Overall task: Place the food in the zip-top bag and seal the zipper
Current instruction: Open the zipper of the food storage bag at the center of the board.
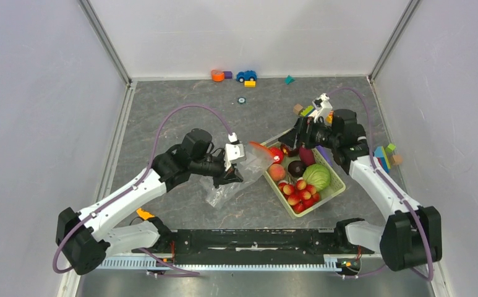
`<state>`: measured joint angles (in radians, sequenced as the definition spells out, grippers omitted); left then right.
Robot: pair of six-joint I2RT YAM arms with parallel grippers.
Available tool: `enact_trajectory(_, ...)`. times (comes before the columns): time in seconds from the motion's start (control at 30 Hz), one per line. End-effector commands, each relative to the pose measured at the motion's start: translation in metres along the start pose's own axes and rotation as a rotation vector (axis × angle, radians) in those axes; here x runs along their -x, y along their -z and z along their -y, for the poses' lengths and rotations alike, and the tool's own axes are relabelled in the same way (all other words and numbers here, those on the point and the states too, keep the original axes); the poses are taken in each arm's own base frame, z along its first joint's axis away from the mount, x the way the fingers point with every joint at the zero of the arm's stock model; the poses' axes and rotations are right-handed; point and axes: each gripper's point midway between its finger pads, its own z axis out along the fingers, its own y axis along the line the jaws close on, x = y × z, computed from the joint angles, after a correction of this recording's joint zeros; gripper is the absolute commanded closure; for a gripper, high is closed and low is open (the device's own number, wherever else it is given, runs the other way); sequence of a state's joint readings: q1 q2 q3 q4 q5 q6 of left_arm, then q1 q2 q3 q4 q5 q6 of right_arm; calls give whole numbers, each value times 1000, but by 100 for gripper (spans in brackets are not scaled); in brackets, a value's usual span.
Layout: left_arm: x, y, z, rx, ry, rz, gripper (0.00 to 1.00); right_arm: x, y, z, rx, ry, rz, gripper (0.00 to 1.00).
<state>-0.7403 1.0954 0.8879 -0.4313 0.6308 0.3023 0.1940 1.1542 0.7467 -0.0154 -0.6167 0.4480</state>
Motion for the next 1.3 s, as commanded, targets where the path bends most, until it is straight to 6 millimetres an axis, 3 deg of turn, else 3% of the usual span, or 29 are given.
enact_trajectory(0.0,14,5,11,-13,-134,59,92,-10,-7,1,-71,-15,-135,2)
enact_trajectory(0.1,14,8,15,-10,-166,66,92,-26,-14,-3,-61,-33,-203,2)
enact_trajectory(0.23,12,9,13,8,-185,65,92,-40,-25,-23,5,-24,-270,2)
enact_trajectory(0.43,10,10,12,21,-189,61,93,-53,-30,-51,96,-15,-346,2)
enact_trajectory(0.57,11,12,12,28,-199,76,93,-72,-31,-63,128,-22,-407,1)
enact_trajectory(0.63,12,13,12,35,-210,87,93,-83,-32,-67,141,-28,-438,6)
enact_trajectory(0.77,13,13,13,40,-219,102,93,-89,-34,-81,192,-32,-429,23)
enact_trajectory(0.9,13,15,14,50,-204,118,93,-83,-35,-98,261,-36,-383,54)
enact_trajectory(1.1,17,18,17,54,-192,153,91,-56,-31,-119,318,-1,-299,100)
enact_trajectory(1.13,18,19,18,57,-188,161,89,-49,-31,-121,319,23,-273,100)
enact_trajectory(1.17,19,20,18,62,-183,169,83,-43,-30,-121,316,48,-251,100)
enact_trajectory(1.23,22,23,16,89,-149,191,51,-34,-29,-122,306,103,-209,100)
enact_trajectory(1.27,24,25,15,108,-135,205,23,-30,-28,-122,299,126,-190,100)
